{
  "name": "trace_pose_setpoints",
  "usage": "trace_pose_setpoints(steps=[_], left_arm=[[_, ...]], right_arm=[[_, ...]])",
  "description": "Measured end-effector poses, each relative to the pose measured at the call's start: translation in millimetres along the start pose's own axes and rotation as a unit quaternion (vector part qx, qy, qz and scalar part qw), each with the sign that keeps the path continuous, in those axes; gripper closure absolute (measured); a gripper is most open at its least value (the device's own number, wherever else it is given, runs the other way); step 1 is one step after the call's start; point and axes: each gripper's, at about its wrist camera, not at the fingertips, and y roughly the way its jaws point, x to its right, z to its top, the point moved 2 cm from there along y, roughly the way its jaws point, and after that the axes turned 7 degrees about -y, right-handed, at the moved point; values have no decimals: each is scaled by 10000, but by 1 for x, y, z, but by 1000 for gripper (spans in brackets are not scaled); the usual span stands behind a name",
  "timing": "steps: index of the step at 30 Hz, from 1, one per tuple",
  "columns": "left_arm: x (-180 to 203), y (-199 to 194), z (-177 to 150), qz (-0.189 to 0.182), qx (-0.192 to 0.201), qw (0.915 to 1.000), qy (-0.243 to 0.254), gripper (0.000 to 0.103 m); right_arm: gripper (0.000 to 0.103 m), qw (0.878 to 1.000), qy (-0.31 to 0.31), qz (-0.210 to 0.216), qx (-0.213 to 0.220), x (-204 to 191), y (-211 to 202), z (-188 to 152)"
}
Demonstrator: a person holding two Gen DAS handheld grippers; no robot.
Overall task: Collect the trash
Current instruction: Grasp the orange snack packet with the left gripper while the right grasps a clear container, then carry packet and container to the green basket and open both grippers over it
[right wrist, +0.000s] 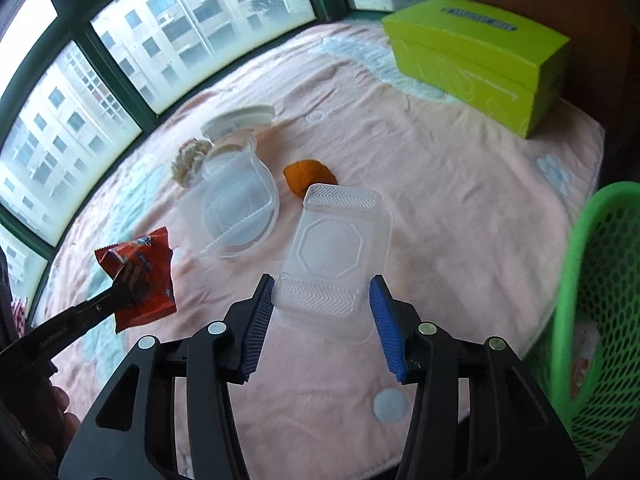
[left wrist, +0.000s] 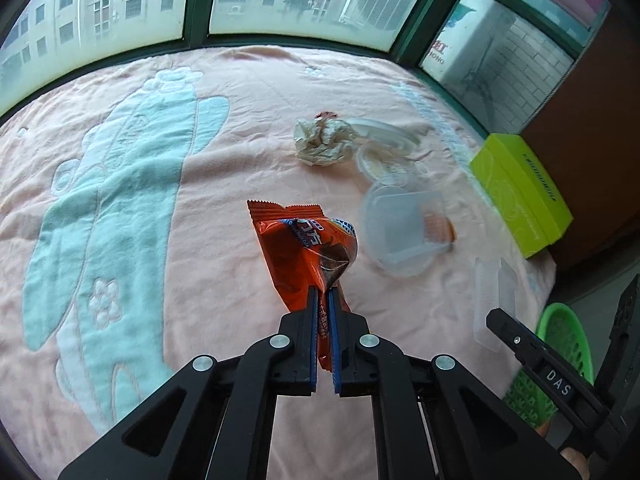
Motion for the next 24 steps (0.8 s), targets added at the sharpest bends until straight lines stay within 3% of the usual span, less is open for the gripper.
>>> trace_pose_setpoints(steps=[11, 24], left_arm=[[52, -46, -21, -516, 225, 9972, 488, 98], [148, -66, -53, -1192, 158, 9837, 1338, 98]], right_arm=[[54, 9990, -76, -157, 423, 23, -65, -13], [53, 9938, 234, -743, 789, 81, -131, -41]])
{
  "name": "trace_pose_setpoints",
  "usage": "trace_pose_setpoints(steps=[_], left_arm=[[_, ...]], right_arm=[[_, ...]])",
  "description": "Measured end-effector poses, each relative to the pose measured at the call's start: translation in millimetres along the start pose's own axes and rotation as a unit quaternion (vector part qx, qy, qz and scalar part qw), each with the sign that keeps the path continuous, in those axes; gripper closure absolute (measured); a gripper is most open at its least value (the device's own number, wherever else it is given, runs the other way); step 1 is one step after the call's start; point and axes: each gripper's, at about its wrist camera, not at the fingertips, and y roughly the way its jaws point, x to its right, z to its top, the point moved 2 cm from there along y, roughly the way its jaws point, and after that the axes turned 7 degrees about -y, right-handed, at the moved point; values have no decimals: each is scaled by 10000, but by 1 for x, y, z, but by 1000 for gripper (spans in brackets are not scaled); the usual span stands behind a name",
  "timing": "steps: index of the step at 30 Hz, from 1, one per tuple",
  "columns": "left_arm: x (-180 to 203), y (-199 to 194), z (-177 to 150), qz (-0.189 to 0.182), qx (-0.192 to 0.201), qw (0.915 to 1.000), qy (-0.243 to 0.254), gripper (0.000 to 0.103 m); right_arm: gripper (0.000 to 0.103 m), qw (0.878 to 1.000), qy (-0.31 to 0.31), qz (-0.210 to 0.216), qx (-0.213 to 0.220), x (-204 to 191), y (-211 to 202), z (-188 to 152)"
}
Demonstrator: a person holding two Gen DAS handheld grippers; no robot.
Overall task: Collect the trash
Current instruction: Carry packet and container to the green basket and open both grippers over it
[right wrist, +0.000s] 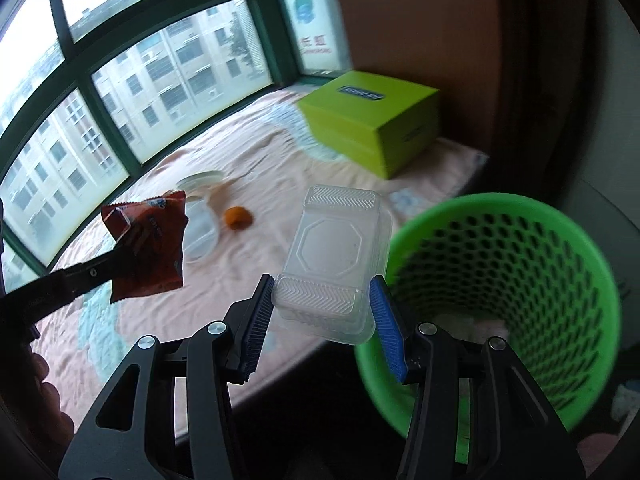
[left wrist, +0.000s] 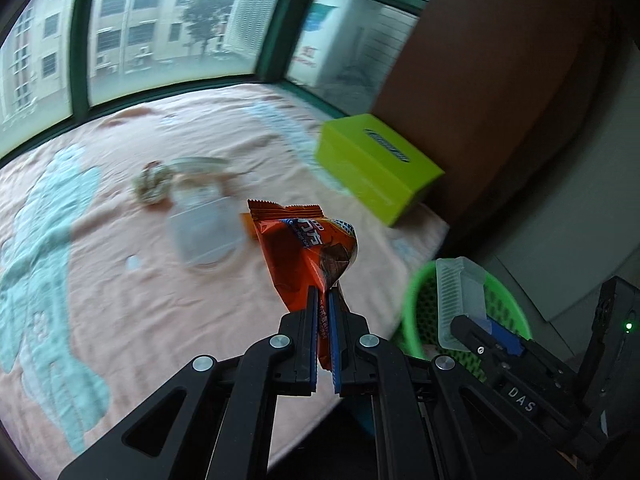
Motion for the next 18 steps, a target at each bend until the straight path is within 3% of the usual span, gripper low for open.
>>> trace_pose_setpoints(steps=[18], left_arm=[[110, 27, -23, -636, -393, 9922, 995, 98]], right_arm=[[53, 9938, 812, -737, 156, 94, -49, -35]])
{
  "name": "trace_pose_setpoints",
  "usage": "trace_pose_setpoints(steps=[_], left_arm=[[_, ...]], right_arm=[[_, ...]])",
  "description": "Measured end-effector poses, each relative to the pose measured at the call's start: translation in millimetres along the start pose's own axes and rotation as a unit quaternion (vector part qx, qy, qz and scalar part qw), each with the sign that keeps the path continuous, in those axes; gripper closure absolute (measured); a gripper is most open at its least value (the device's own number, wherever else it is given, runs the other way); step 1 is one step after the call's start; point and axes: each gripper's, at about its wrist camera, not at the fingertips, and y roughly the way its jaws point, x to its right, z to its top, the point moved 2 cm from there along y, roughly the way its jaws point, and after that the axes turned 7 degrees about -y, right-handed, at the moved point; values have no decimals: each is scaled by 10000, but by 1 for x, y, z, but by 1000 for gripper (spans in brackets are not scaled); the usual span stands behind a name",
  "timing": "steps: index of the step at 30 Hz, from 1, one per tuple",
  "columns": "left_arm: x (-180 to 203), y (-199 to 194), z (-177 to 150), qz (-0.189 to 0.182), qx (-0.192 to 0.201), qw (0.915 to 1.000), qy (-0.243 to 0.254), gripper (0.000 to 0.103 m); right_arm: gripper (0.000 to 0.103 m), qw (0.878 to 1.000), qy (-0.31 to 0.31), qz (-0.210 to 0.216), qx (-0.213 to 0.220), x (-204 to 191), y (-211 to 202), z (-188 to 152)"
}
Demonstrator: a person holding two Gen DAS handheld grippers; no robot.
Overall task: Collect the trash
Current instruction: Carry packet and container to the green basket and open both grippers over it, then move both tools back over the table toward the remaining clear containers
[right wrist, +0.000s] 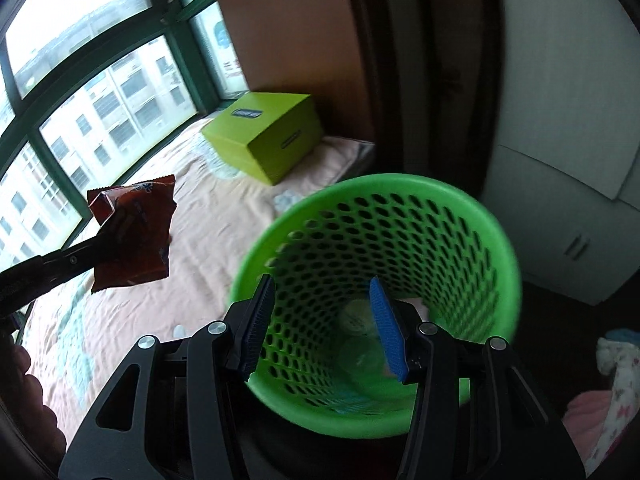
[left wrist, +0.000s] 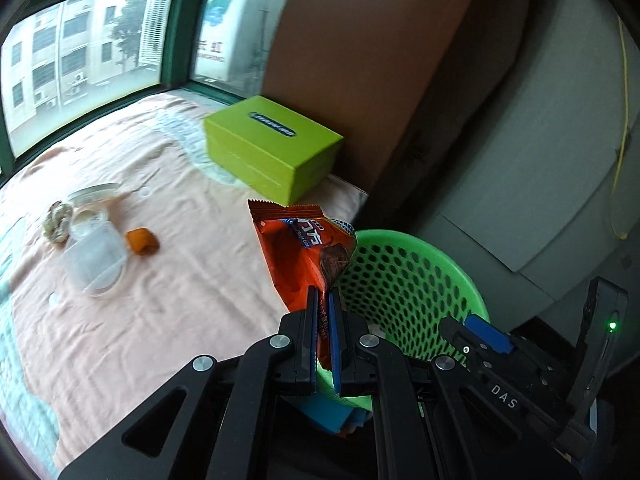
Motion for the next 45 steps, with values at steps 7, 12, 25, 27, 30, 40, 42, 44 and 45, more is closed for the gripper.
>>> trace_pose_setpoints(steps=[7, 12, 25, 27, 30, 40, 42, 44, 45], left_arm=[[25, 17, -7, -141, -250, 9993, 235, 98], [42, 32, -15, -231, -446, 9978, 422, 97], [58, 52, -25, -310, -646, 9960, 528, 60], [57, 52, -24, -314, -645, 9962, 500, 54], [51, 48, -23, -284, -594, 9969, 432, 52], [8, 25, -11, 121, -259, 9996, 58, 41], [-7, 19, -8, 248, -173, 9995, -81, 35], [-24, 11, -5, 415, -57, 9989, -209, 35], [-32, 9, -4, 452, -34, 9986, -274, 35]], right_arm=[[53, 9995, 232, -145, 122, 24, -15, -4], [48, 9989, 378, -222, 155, 37, -20, -7], [41, 9985, 463, -243, 164, 43, -21, -9], [40, 9985, 461, -236, 161, 43, -21, -9], [37, 9987, 431, -214, 170, 39, -21, -7], [29, 9998, 147, -26, 151, 12, -13, -1], [28, 9999, 38, 21, 147, 3, -10, 3], [28, 9998, -51, 111, 138, -8, -5, 8], [28, 9997, -101, 166, 125, -14, -3, 10]])
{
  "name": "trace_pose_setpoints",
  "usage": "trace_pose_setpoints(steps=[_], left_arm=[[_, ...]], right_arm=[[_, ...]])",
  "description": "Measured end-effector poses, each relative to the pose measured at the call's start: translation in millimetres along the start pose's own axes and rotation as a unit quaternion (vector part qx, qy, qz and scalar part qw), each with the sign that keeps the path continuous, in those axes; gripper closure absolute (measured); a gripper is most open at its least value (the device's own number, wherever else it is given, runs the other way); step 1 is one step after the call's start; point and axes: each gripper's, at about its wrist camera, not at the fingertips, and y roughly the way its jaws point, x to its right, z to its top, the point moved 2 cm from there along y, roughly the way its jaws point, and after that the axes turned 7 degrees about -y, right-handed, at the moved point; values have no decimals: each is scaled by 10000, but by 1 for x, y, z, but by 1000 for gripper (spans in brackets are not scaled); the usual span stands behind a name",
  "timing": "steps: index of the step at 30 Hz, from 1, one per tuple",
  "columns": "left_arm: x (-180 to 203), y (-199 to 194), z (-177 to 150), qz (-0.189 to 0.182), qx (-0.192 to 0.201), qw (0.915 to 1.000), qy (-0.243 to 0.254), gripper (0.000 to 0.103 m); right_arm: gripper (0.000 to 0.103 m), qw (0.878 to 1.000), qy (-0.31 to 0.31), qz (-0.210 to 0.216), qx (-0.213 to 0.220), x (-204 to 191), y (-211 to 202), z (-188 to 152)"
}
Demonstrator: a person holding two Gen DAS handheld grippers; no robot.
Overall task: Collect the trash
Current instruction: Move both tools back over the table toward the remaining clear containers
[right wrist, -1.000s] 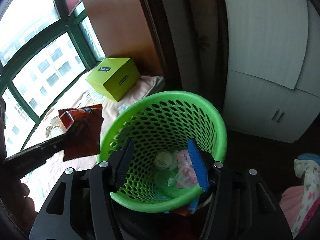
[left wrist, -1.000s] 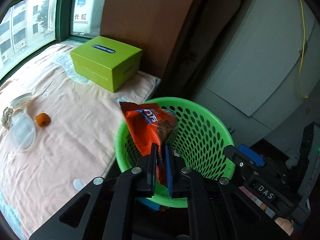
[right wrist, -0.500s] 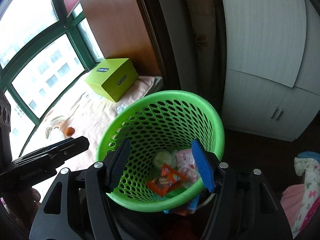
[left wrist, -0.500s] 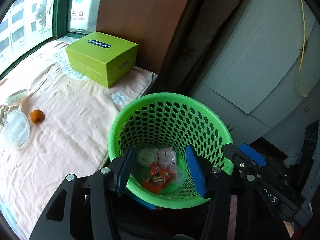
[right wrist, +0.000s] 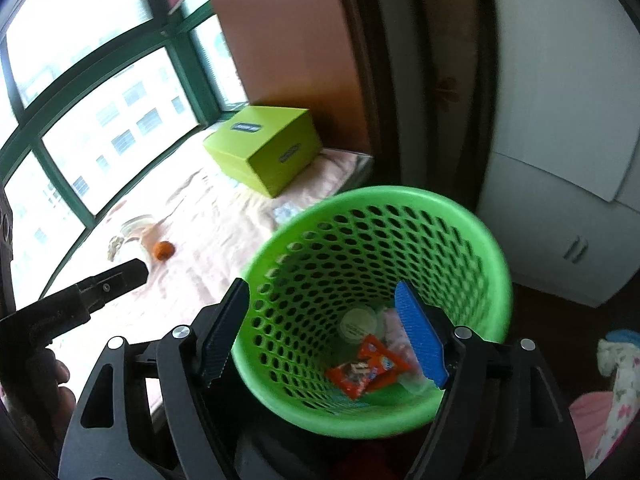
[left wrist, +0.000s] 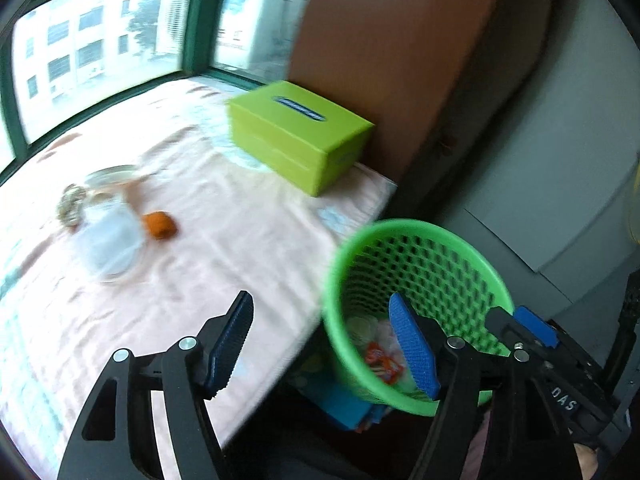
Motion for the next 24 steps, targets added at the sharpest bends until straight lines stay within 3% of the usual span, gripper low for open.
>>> trace_pose_setpoints(steps=[9, 18, 24], left_arm=[[-92, -17, 10, 641, 243, 9951, -708, 35], [-184, -44, 8, 1143, 461, 9800, -1562, 35], [-222, -58, 2, 1334, 530, 9711, -1905, 35]], right_arm=[[27, 9984, -402, 385, -135, -51, 29, 15], [27, 9901, -952, 945, -418, -126, 70, 19], [25, 9822, -1182, 1333, -600, -171, 91, 20]])
